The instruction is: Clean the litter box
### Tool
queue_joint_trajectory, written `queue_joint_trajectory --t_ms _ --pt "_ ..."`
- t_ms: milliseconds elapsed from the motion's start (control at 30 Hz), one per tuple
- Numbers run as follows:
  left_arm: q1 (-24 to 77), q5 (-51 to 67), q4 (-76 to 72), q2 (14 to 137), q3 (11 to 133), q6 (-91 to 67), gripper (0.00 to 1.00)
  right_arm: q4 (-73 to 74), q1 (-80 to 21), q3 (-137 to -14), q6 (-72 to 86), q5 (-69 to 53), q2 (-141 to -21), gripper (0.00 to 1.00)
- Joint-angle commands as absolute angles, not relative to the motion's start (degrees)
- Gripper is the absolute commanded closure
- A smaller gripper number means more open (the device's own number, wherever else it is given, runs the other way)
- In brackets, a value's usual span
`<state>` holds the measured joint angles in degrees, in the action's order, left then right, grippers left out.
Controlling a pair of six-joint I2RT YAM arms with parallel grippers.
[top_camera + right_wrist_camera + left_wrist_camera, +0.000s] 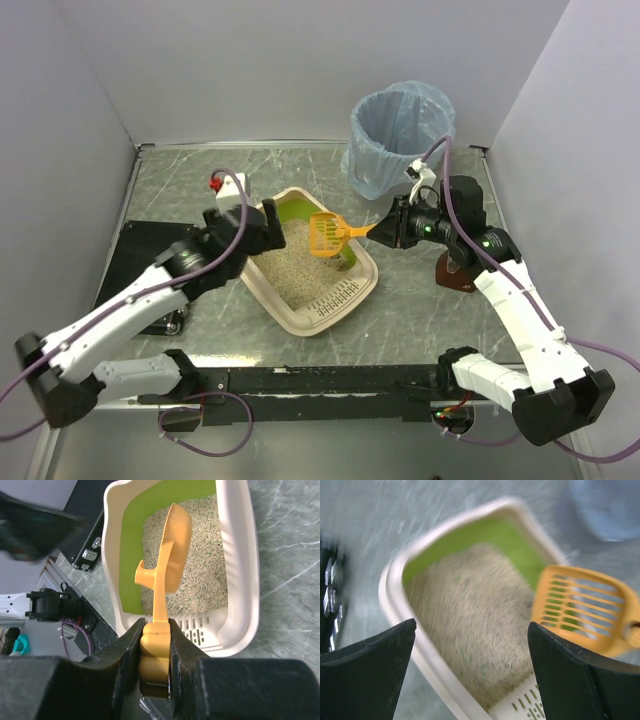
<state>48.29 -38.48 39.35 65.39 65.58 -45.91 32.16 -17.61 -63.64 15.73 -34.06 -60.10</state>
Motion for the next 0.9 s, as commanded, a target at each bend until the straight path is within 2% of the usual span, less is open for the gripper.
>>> queue_joint_trajectory --t_ms 0,33,100,133,200,367,467,567,767,867 --pt "41.9 -19.4 17.9 64.1 63.7 -8.9 0.03 31.9 -17.8 -63.1 13.5 -34.5 -57.1 1.0" --pt "37.4 -7.7 15.8 64.9 63.5 -5.4 0.03 31.2 -17.8 -61.6 13.6 -35.3 -56.6 1.0" --pt "33.3 -0.4 6.7 69.7 63.2 2.2 0.03 31.0 -17.8 -60.7 14.2 -35.9 -55.0 1.0" --pt "29.0 10.5 6.9 72.5 65.2 3.8 0.03 31.7 -17.8 -60.7 14.1 -36.0 -54.8 1.0" --pt "26.1 15.5 15.1 83.5 75.6 8.3 0.03 33.2 -17.8 -60.4 13.7 -36.0 -53.4 1.0" --pt "23.7 12.1 32.5 104.0 96.9 16.8 0.05 34.8 -17.7 -57.7 13.7 -33.1 -49.6 1.0" --pt "23.6 11.7 35.5 110.6 101.1 17.6 0.06 35.7 -17.8 -57.5 13.4 -32.2 -48.8 1.0" --pt "23.6 13.8 35.3 112.2 100.0 17.9 0.08 37.4 -17.8 -58.3 12.4 -30.3 -48.7 1.0" --pt "23.6 16.3 26.2 106.5 91.2 15.8 0.06 37.1 -17.8 -58.3 12.7 -29.4 -48.5 1.0" --pt "23.6 13.7 25.5 106.3 90.2 14.1 0.17 37.2 -17.8 -58.1 12.7 -29.3 -48.3 1.0"
